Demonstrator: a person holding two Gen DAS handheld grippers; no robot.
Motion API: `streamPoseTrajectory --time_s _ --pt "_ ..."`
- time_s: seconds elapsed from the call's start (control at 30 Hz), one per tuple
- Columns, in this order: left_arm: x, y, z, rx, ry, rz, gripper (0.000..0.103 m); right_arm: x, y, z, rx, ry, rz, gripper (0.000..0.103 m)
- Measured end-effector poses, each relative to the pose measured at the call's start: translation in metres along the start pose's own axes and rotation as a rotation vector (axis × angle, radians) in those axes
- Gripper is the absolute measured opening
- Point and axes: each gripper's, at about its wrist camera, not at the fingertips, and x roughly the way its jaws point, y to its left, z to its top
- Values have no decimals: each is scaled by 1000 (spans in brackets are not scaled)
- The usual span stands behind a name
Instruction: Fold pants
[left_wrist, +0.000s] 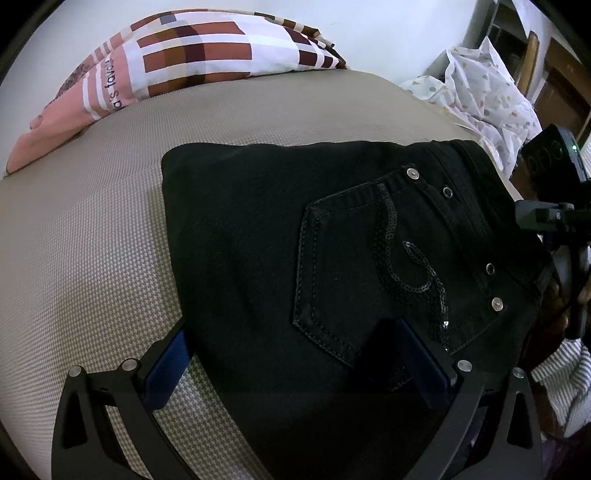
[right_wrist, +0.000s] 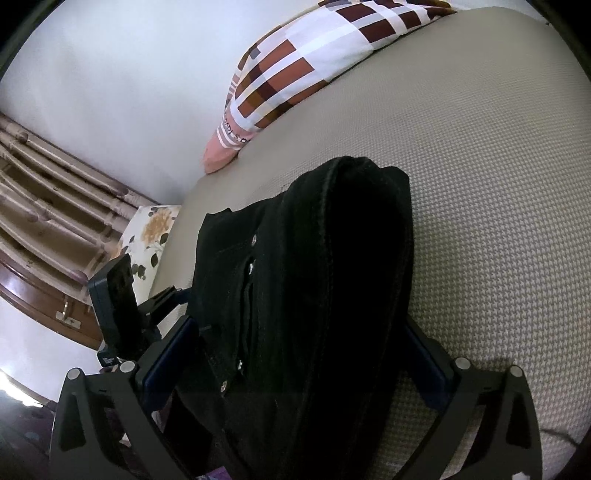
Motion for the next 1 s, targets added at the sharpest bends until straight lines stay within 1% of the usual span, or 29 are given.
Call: streamPoseTrajectory --time_s 0.23,0.43,0.57,0.73,0.8,0.9,0.93,0.97,1.0 --pt "-1 -2 0 5 0 0 103 -1 -4 0 18 11 20 103" --pt "0 -5 1 10 9 11 103 -2 -3 -1 1 19 23 103" --pt "0 -6 1 19 9 19 103 -2 -2 -2 -33 38 22 103" --pt "-2 -11 -2 42 -26 23 101 0 2 -3 -77 62 8 102" --pt "-3 -11 -4 49 -34 17 99 1 6 -6 -110 68 -22 98" --pt "-3 -10 -3 50 -29 6 97 -2 3 -6 -101 64 -47 83" --pt "-4 -11 -3 53 -30 5 95 -5 -1 -6 -87 61 -57 67" --pt "-5 -12 -3 59 -34 5 92 -5 -4 -5 -73 62 -63 54" --pt "-6 -13 -3 67 -40 9 90 -5 -12 -5 -32 68 -50 43"
